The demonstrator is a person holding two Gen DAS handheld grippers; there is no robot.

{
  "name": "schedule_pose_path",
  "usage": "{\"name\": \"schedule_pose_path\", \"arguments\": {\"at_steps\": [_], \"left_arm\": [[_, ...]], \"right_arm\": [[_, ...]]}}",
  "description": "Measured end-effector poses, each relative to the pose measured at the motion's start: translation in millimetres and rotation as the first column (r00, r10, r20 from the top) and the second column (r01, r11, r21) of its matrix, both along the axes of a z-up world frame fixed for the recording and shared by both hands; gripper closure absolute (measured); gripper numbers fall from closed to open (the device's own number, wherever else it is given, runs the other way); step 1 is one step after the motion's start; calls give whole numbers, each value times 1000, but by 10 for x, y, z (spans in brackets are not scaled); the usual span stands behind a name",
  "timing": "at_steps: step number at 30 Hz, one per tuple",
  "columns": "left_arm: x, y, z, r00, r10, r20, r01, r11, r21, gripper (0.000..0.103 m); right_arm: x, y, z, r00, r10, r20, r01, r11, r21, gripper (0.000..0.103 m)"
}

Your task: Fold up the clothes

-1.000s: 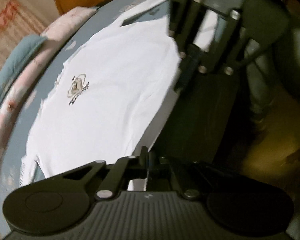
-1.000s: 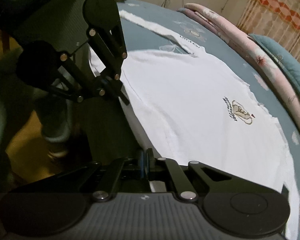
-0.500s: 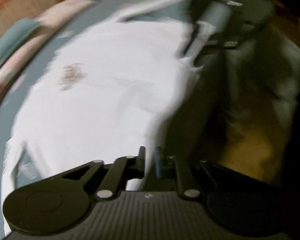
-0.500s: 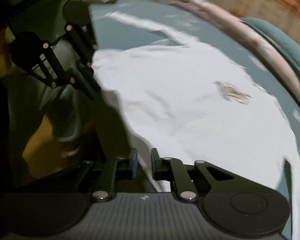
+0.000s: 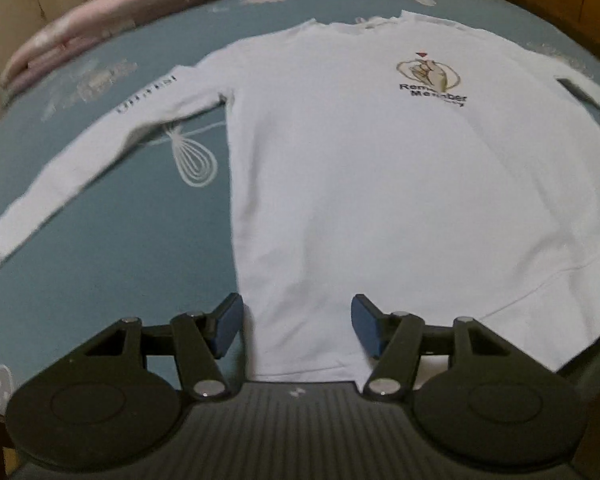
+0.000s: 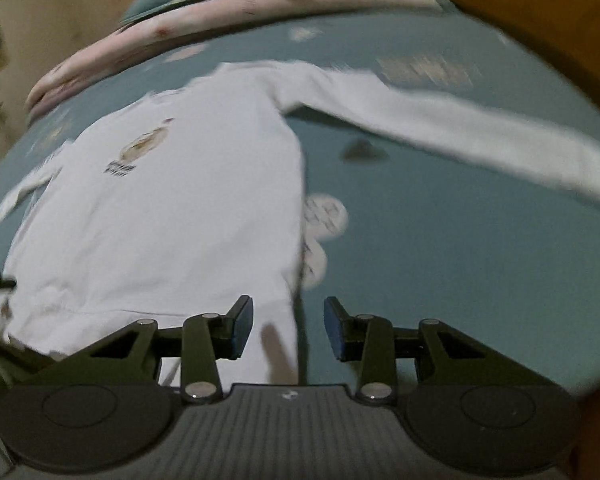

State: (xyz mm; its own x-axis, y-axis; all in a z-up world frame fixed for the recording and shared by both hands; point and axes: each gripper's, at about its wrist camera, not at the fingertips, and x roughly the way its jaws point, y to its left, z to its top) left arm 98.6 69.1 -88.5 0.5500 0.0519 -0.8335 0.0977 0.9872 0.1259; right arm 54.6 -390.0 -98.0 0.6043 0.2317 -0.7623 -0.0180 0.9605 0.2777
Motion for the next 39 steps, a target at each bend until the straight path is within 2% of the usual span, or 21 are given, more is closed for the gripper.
{"name": "schedule_pose_path", "arguments": {"at_steps": [2, 3, 5, 8, 10, 12, 14, 16, 17, 18, 22, 25, 29, 30, 32, 34, 36, 39], "left_arm": [[-20, -23, 49, 1000, 1, -13, -1, 1000, -10, 39], [-34, -59, 55, 1000, -5, -19, 5, 1000, -14, 37], [-86, -106, 54, 999, -29, -31, 29, 999, -14, 37], [-139, -144, -16, 997, -35, -66, 36, 999, 21, 28], [-117, -100, -2, 997, -12, -82, 14, 1000, 28, 28], [-81, -120, 76, 995, -3, -104, 9, 999, 53, 33], [-46, -219, 192, 996, -26, -85, 32, 997, 72, 33], [-12, -385, 316, 995, -83, -51, 85, 996, 30, 31], [2, -469, 349, 993, -110, -39, 110, 994, 2, 30], [13, -568, 339, 991, -130, -37, 130, 991, -13, 29], [30, -937, 160, 980, -191, -48, 190, 981, -36, 29], [-68, -1026, -66, 981, -181, -75, 179, 983, -27, 29], [-385, -983, -115, 987, -154, -46, 152, 987, -45, 20], [-436, -953, -125, 986, -155, -57, 153, 987, -41, 17], [-539, -893, -146, 984, -158, -79, 156, 987, -31, 17], [-567, -895, -121, 979, -174, -102, 177, 984, 18, 19], [-514, -929, 0, 981, -187, -54, 189, 981, 35, 19], [-335, -973, 142, 982, -190, 12, 190, 982, 14, 18]], "right_arm": [[-27, -32, -91, 1000, -19, -11, 19, 998, 56, 59], [-31, -14, -108, 1000, -11, -15, 12, 998, 59, 69], [-50, 90, -126, 1000, 9, -27, -8, 1000, 26, 98], [-60, 64, -124, 999, 15, -36, -14, 1000, 20, 99], [-73, 1, -106, 999, 1, -49, 0, 1000, 20, 99], [-93, 29, -43, 999, 9, -49, -10, 1000, -29, 92], [-119, 119, 85, 999, 32, -9, -33, 997, -71, 90], [-63, 296, 222, 995, 92, 41, -89, 993, -80, 88], [-31, 388, 288, 990, 125, 66, -119, 989, -83, 82], [22, 530, 296, 984, 164, 73, -158, 984, -83, 75], [249, 1158, 215, 946, 316, 73, -309, 946, -92, 73], [271, 1445, 24, 924, 381, 37, -373, 919, -130, 72], [70, 1483, -75, 900, 435, 26, -420, 882, -212, 66], [5, 1466, -74, 895, 446, 15, -430, 871, -235, 57], [-79, 1392, -60, 894, 447, -9, -434, 863, -257, 47], [-140, 1330, -19, 895, 446, -21, -434, 857, -279, 47], [-153, 1294, 80, 897, 441, 13, -418, 860, -293, 47], [-15, 1357, 187, 902, 426, 71, -398, 883, -249, 47]]}}
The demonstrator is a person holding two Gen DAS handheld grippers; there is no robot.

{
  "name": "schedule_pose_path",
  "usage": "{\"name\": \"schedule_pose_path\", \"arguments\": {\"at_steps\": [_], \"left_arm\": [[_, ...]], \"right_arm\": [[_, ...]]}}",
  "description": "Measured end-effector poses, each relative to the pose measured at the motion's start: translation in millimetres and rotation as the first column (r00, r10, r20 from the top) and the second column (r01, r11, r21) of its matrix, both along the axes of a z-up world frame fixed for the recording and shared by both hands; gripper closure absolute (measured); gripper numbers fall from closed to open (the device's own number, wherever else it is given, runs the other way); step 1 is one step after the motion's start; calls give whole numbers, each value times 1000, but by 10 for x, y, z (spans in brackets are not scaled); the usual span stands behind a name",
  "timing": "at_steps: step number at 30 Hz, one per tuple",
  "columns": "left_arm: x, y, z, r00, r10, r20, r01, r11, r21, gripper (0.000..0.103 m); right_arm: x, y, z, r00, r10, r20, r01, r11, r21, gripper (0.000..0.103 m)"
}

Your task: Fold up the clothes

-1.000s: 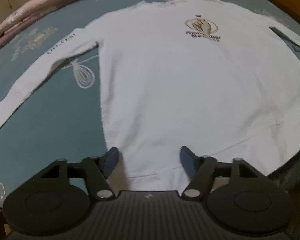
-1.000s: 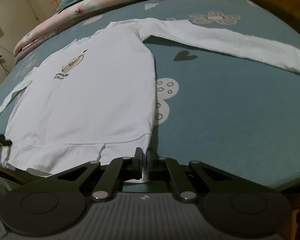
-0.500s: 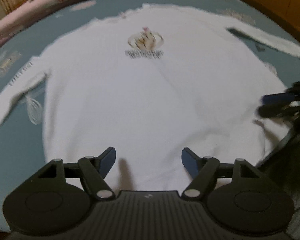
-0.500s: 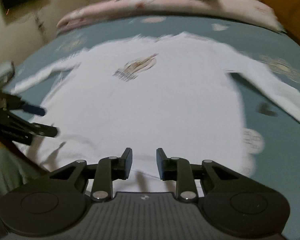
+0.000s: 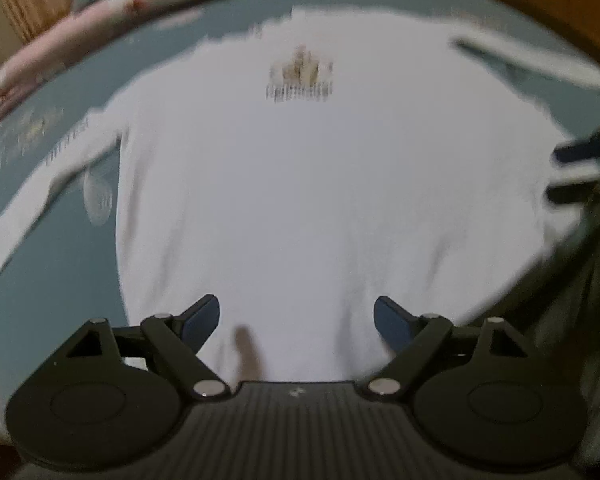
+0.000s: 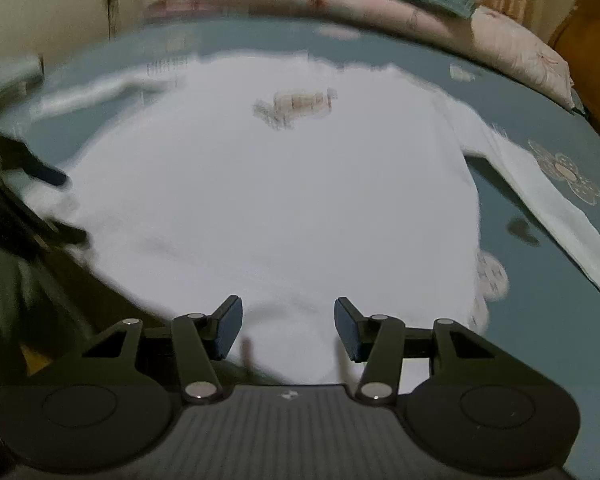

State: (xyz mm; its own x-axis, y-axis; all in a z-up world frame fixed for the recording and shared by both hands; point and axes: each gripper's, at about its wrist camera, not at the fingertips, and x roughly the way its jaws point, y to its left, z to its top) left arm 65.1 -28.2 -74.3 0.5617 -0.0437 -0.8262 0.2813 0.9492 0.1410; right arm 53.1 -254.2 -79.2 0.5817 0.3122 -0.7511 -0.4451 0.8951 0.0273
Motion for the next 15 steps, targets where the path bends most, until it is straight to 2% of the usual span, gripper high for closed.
{"name": "schedule_pose_path", "arguments": {"at_steps": [4, 7, 8, 10, 12, 15], "left_arm": [[227, -41, -52, 1000, 22, -4, -22, 1000, -22, 18], [264, 74, -254, 996, 73, -41, -75, 996, -54, 15], [263, 131, -284, 995, 89, -55, -93, 993, -77, 12], [262, 225, -287, 991, 103, -82, -112, 987, -113, 11], [268, 235, -273, 991, 96, -91, -105, 989, -107, 11], [260, 186, -259, 993, 84, -79, -91, 993, -81, 11]], "right_arm": [[89, 64, -28, 1000, 0, -6, 0, 1000, -16, 47], [-33, -209, -37, 999, -43, -30, 43, 999, -19, 50], [-58, -291, -42, 997, -67, -35, 66, 997, -30, 54], [-98, -432, -52, 992, -117, -36, 115, 992, -60, 54], [-126, -529, -57, 988, -149, -36, 147, 987, -64, 54], [-122, -360, -92, 994, -107, -16, 106, 992, -66, 54]]}}
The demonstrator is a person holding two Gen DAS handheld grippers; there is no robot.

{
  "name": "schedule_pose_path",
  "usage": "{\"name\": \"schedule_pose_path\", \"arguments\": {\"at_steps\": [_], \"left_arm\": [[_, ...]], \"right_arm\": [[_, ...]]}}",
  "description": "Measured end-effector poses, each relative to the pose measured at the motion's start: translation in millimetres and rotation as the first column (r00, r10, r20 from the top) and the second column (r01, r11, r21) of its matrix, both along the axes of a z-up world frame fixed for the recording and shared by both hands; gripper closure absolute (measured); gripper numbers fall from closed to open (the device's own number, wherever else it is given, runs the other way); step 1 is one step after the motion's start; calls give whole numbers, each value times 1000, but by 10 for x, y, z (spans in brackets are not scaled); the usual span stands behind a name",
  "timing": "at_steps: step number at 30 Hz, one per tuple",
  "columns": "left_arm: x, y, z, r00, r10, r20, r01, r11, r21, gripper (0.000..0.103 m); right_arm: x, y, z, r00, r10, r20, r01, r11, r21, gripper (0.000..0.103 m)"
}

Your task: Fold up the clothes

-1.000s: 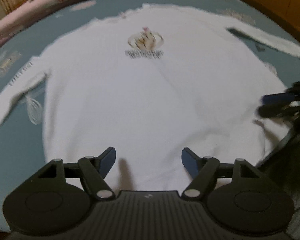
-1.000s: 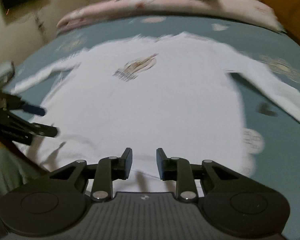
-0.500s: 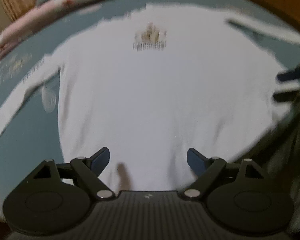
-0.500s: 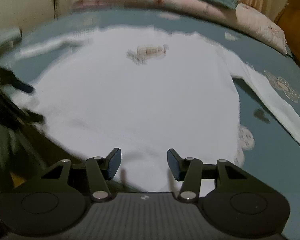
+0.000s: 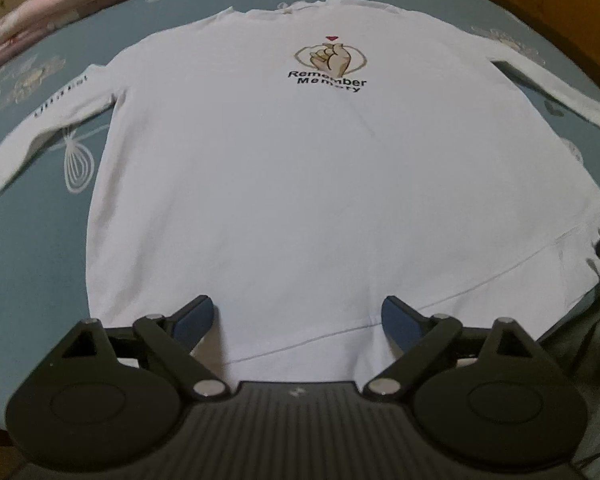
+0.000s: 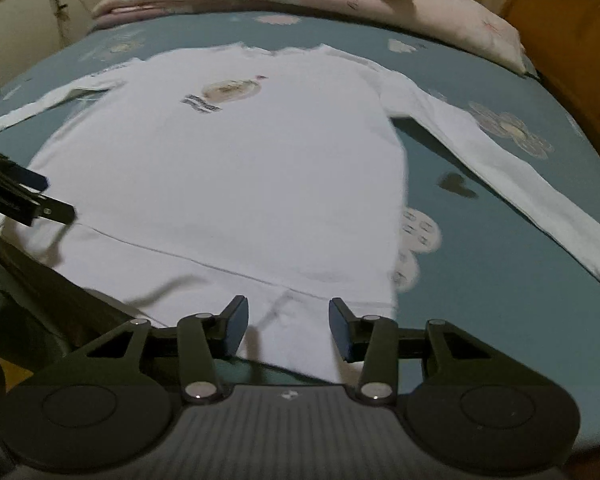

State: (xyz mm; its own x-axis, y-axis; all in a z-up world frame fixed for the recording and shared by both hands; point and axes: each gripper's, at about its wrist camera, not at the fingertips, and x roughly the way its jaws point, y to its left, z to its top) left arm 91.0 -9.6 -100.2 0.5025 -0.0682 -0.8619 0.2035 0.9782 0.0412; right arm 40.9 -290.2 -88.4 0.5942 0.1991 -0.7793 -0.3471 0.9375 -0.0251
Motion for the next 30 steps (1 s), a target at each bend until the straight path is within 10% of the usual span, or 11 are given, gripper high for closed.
{"name": "schedule_pose_path", "arguments": {"at_steps": [12, 20, 30], "left_arm": [[20, 3, 16, 1000, 0, 13, 0, 1000, -9, 10], [-87, -31, 330, 999, -42, 35, 44, 997, -63, 10], [-340, 49, 114, 991, -62, -121, 49, 993, -105, 10]], "right_arm": [[-121, 40, -17, 1000, 28, 4, -27, 985, -172, 45], [180, 408, -47, 996, 79, 29, -76, 994, -72, 45], [166, 180, -160, 1000, 18, -7, -18, 1000, 13, 33]]}}
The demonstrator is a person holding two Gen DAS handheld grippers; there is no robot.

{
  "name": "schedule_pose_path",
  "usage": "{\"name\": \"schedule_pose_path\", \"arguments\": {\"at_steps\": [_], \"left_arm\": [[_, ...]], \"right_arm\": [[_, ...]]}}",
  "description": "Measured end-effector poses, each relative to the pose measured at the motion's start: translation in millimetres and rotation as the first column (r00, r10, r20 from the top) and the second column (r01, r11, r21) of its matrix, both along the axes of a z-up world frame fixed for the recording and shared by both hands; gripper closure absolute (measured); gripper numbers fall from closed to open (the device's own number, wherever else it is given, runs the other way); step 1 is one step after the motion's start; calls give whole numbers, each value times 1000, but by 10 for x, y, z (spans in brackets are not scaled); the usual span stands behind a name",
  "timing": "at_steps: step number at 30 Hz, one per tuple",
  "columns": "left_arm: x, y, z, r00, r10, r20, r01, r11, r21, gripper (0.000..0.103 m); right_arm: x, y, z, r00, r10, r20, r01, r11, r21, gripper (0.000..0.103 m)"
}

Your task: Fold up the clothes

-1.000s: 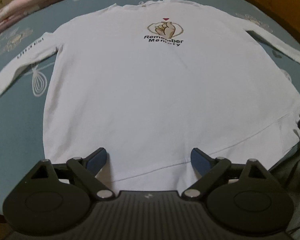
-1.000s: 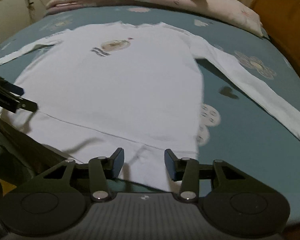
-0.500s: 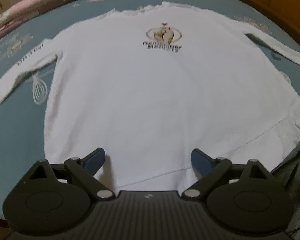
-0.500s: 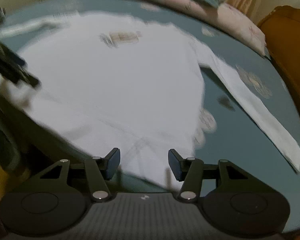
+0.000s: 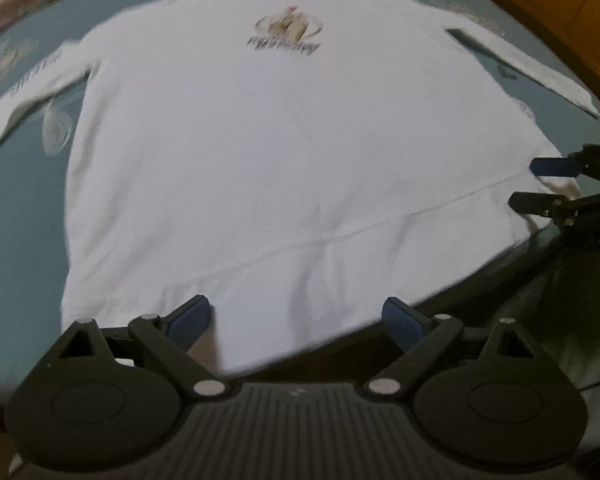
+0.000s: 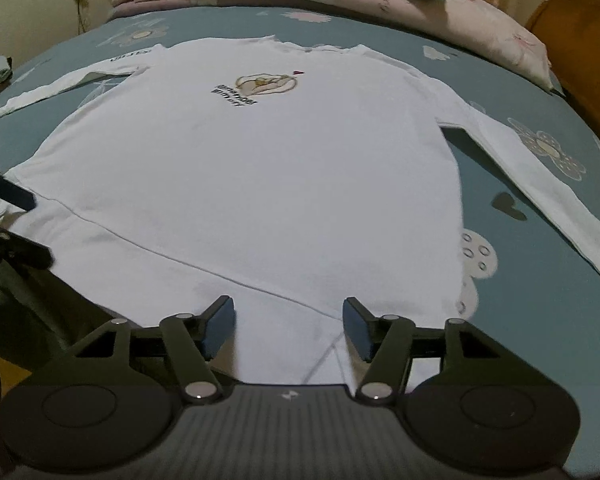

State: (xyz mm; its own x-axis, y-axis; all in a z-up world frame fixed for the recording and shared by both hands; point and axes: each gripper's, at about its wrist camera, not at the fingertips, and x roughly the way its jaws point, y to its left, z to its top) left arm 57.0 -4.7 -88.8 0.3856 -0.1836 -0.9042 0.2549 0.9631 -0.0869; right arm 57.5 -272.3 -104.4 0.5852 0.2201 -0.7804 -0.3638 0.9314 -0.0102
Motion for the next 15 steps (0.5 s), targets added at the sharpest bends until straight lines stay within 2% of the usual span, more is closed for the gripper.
{"name": "schedule_pose_path", "arguments": {"at_steps": [4, 6, 8, 12, 14, 15], "left_arm": [[252, 257, 407, 996, 44, 76, -37, 995, -96, 10], [540, 448, 615, 986, 90, 137, -70, 986, -149, 10], [907, 640, 672, 980, 141, 143, -109, 971, -212, 9], [1608, 1017, 333, 962, 272, 40, -246, 916, -318, 10], [1785, 1171, 107, 946, 324, -7, -307, 889, -341, 10], [1824, 1231, 14, 940, 340, -20, -326, 883, -337, 10]], "right_arm": [[-6, -98, -33, 1000, -20, -4, 20, 998, 51, 32], [-17, -103, -28, 999, -32, -5, 32, 998, 59, 32], [-28, -106, -23, 999, -46, -6, 46, 997, 67, 32], [-20, -136, 32, 996, -86, -10, 87, 991, 102, 32], [-6, -141, 57, 995, -101, -9, 102, 990, 101, 32], [4, -145, 66, 994, -107, -10, 107, 989, 100, 32]]}}
